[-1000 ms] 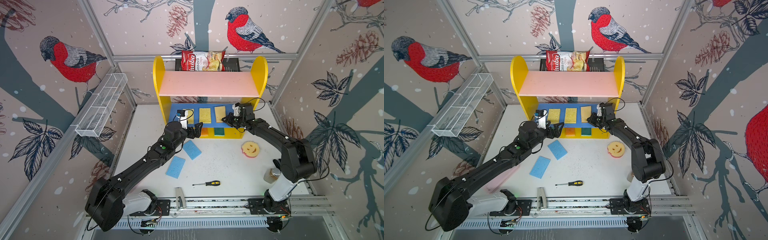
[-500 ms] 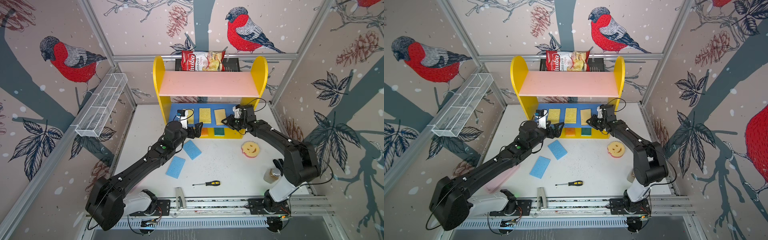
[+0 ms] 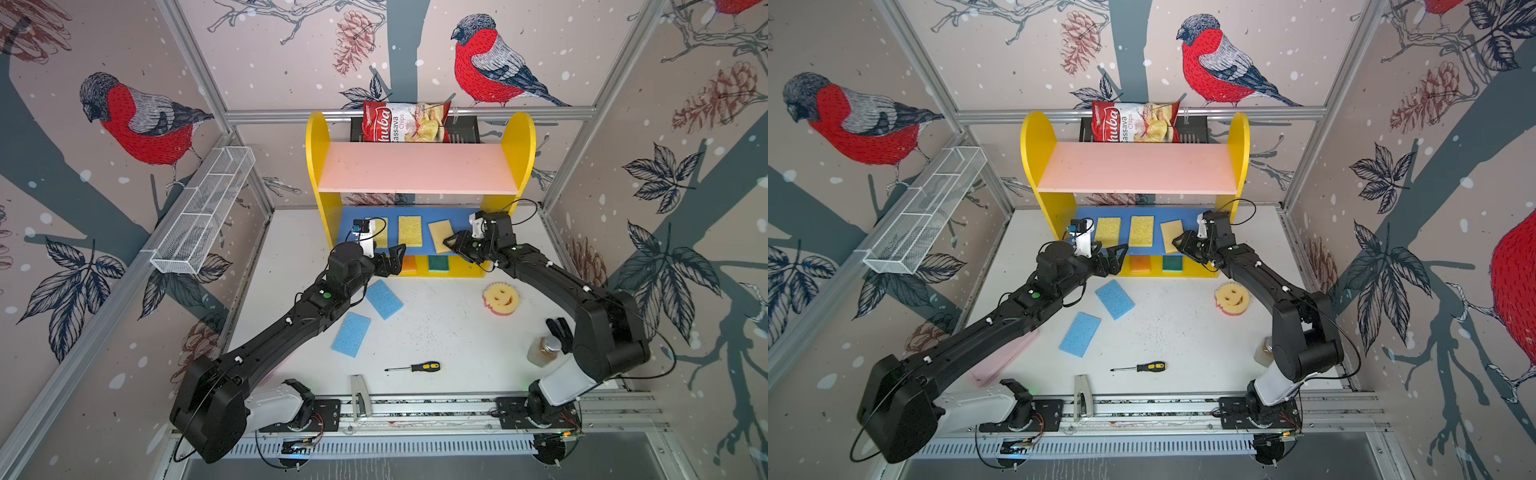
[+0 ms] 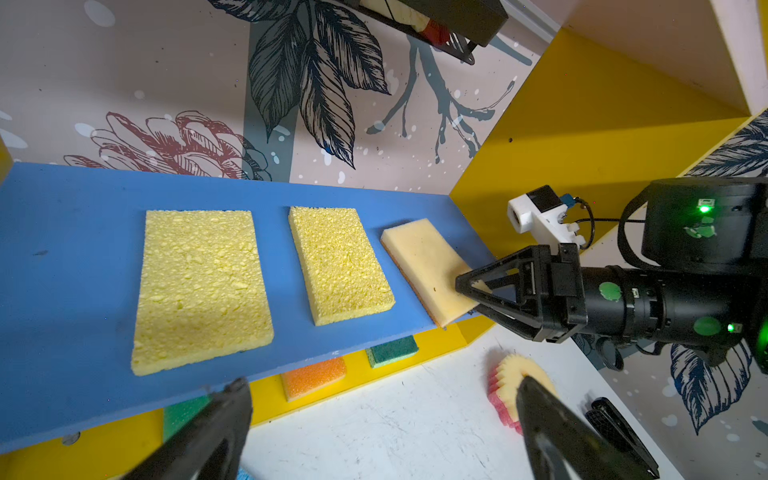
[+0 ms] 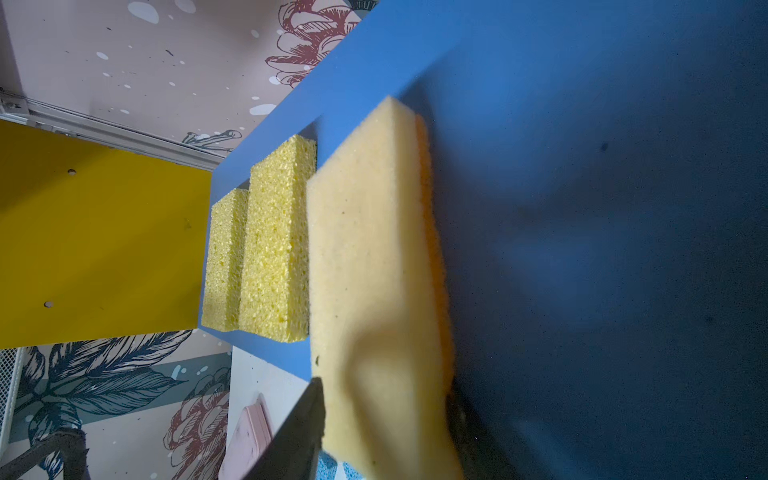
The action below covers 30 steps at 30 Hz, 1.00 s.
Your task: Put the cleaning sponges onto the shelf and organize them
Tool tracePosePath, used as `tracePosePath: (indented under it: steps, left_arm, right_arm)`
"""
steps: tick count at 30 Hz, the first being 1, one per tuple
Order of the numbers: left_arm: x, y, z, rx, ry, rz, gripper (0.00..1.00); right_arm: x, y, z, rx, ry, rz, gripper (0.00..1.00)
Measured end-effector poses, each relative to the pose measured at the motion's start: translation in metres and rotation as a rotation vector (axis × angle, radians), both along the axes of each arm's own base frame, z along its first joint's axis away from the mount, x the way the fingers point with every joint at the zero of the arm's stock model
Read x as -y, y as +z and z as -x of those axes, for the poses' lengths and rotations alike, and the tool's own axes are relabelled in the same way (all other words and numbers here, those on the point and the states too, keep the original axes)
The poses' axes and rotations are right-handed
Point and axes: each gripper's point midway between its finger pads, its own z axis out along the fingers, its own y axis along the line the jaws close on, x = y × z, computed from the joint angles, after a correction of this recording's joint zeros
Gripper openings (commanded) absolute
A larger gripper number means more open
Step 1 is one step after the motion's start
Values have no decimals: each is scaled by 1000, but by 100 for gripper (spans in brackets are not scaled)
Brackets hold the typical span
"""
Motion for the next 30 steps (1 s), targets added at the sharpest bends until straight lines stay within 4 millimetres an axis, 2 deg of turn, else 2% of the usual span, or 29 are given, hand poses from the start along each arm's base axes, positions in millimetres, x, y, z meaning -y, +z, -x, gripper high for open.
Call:
tracePosePath:
  steps: [4, 10, 18, 24, 30]
  left_arm:
    - [0, 0, 1, 1, 1, 2, 98]
    - [0, 0, 1, -2, 0, 3, 98]
    - [2, -2, 1, -10, -12, 6, 98]
    - [2, 0, 1, -8, -13, 10, 98]
    - [0, 3, 4, -5, -12, 11, 98]
  right_arm:
    - [1, 5, 3, 11, -24, 31, 61]
    - [1, 27, 11, 70, -44, 57, 71]
    - [8, 13, 14, 53, -74, 96, 72]
    - [1, 10, 7, 45, -70, 115, 73]
    - [-3, 6, 2, 61, -78, 160, 82]
